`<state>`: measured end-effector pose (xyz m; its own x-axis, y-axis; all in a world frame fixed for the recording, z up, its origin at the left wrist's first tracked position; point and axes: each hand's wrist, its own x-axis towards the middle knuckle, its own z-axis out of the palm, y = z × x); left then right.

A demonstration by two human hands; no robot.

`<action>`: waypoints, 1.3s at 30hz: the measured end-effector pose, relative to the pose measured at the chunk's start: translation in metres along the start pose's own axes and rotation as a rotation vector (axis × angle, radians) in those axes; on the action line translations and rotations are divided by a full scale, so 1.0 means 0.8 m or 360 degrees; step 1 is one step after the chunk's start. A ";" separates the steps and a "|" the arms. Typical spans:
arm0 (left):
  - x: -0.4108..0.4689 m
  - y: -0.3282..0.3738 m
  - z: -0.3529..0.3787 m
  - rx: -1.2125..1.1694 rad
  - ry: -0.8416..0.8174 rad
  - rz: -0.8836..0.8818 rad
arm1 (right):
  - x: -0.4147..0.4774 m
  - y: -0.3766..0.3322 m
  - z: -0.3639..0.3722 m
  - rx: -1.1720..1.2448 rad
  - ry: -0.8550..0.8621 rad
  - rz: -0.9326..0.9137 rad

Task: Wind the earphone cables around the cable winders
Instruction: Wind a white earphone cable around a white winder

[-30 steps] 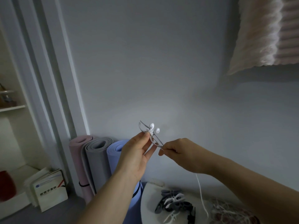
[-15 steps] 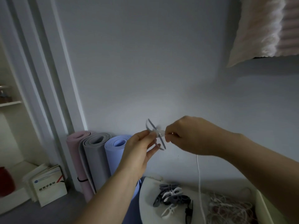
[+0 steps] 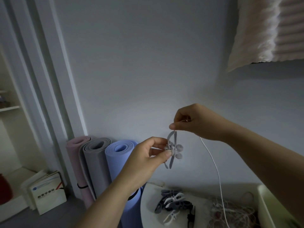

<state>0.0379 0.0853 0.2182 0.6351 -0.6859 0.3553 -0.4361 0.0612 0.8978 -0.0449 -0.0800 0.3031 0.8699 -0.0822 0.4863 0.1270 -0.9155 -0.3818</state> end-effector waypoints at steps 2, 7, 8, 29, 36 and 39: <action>-0.001 0.002 -0.003 -0.0049 -0.0088 0.0056 | -0.002 0.009 0.004 0.0078 -0.0063 0.0097; 0.007 0.010 -0.003 -0.0676 -0.0072 0.0026 | -0.021 0.027 0.049 0.0798 -0.0213 0.0421; 0.008 0.012 -0.001 -0.0810 -0.0043 -0.0002 | -0.027 0.027 0.062 0.0920 -0.0217 0.0458; 0.007 -0.009 -0.009 0.0085 0.0337 0.0024 | -0.005 -0.013 0.021 -0.0340 0.0144 -0.0181; 0.002 0.001 -0.015 0.0104 0.0069 0.0108 | -0.001 -0.008 0.006 0.0121 0.0145 0.0029; -0.001 0.012 -0.015 0.0020 -0.0052 0.0182 | -0.002 -0.001 0.009 0.0248 0.0102 0.0123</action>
<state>0.0409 0.0947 0.2293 0.5600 -0.6981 0.4462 -0.5124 0.1314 0.8487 -0.0428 -0.0765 0.2966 0.8483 -0.1793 0.4983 0.1378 -0.8338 -0.5347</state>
